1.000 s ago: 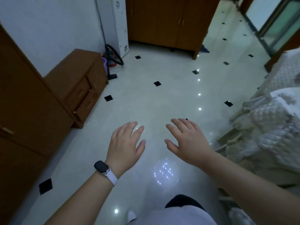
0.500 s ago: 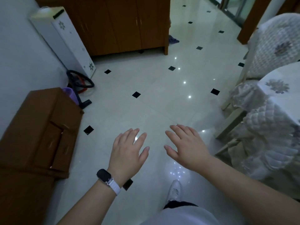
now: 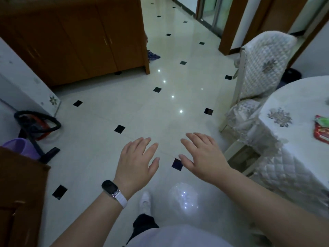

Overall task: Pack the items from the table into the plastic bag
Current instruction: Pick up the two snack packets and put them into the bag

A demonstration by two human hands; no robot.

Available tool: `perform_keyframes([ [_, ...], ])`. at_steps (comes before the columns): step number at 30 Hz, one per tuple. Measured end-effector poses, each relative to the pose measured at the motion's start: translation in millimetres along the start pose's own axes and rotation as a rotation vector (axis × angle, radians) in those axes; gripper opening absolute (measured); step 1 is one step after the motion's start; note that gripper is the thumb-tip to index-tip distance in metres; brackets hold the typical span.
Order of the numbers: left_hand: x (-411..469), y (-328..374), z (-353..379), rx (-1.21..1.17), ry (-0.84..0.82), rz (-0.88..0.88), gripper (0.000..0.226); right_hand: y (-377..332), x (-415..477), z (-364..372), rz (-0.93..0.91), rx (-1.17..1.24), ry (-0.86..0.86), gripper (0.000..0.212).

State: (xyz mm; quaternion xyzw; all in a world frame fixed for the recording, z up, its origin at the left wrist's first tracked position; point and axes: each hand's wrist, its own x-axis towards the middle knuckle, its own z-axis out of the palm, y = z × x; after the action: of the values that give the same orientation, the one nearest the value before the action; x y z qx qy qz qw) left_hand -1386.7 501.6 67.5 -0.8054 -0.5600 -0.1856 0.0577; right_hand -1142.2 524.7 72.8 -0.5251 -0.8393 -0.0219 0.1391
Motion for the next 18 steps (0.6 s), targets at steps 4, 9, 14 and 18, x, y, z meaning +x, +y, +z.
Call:
perform_keyframes([
  [4, 69.2, -59.0, 34.1, -0.082, -0.004, 0.06, 0.039, 11.6, 67.8, 22.3, 0.079, -0.058, -0.037, 0.049],
  [9, 158.7, -115.8, 61.3, -0.162, -0.035, 0.169, 0.041, 19.4, 139.8, 19.3, 0.242, -0.095, -0.025, 0.049],
  [14, 258.0, -129.0, 86.3, -0.233, -0.053, 0.327, 0.043, 51.4, 178.0, 8.2, 0.431, -0.178, -0.029, 0.05],
  [18, 312.6, -104.0, 109.9, -0.303, -0.058, 0.451, 0.044, 87.4, 174.4, 7.4, 0.582, -0.215, -0.023, 0.049],
])
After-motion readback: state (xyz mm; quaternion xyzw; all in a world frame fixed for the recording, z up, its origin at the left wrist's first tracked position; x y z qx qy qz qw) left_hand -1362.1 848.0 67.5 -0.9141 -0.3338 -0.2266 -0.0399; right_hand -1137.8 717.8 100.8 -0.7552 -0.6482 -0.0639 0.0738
